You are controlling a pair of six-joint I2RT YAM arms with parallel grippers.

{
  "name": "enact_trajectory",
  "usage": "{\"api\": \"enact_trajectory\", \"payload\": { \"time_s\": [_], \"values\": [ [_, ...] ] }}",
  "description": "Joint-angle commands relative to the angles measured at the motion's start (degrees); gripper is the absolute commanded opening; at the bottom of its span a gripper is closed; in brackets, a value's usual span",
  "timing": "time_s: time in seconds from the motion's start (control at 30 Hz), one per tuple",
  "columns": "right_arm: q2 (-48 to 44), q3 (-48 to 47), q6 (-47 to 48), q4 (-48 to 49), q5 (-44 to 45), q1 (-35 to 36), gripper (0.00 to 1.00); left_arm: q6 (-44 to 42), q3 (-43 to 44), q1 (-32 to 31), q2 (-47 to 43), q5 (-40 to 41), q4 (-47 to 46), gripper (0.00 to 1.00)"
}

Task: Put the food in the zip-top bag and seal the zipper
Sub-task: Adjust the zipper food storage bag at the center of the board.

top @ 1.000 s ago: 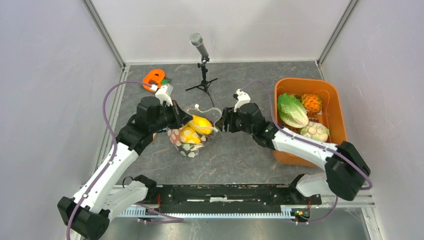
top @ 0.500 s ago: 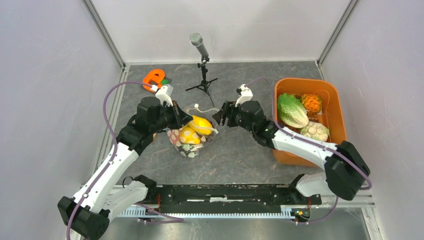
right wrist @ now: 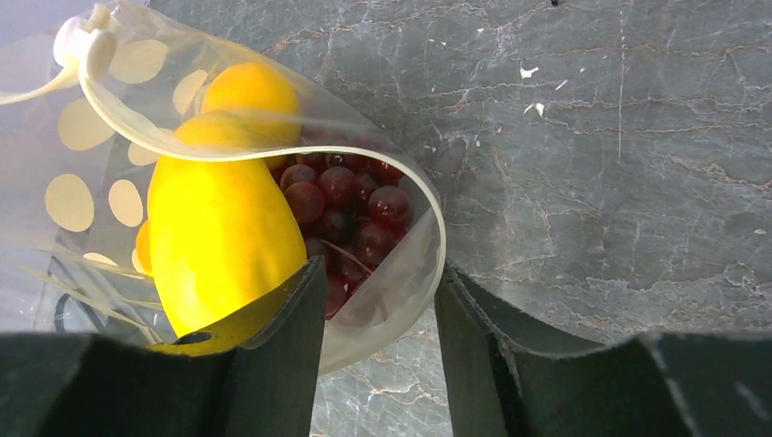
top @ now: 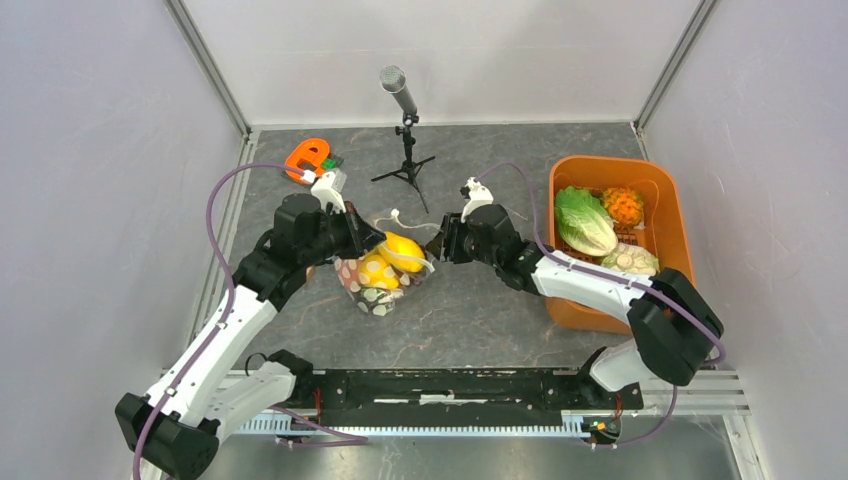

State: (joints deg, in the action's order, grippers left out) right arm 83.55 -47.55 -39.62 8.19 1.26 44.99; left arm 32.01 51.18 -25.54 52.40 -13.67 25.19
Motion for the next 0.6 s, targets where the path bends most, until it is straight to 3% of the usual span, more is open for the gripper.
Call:
{"api": "enact_trajectory", "payload": {
  "time_s": [0.0,0.1,0.2,0.37,0.57],
  "values": [
    [-0.13,-3.32,4.88,-0.34,0.27,0.44,0.56,1.01,0.32,-0.05,-1.37,-0.93,-2.19,0.02],
    [-2.01,-4.09,13.16,-3.26,3.38,0.53,0.71,0.62,0.44,-0.13,-1.27,-0.78,-1.73,0.02],
    [-4.87,-2.64,24.63,-1.29,1.79,0.45,0.79,0.55,0.41,-0.07,-1.19,-0.83,-1.64,0.02],
    [-4.57,-6.91,42.90,-3.42,-8.24,0.58,0.81,0.04,0.94,-0.05,-0.40,-1.78,-1.57,0.02],
    [0.20,-12.24,50.81,-2.25,-16.11,0.58,0.76,0.30,1.09,-0.04,0.39,-2.97,-1.72,0.02]
  ]
}}
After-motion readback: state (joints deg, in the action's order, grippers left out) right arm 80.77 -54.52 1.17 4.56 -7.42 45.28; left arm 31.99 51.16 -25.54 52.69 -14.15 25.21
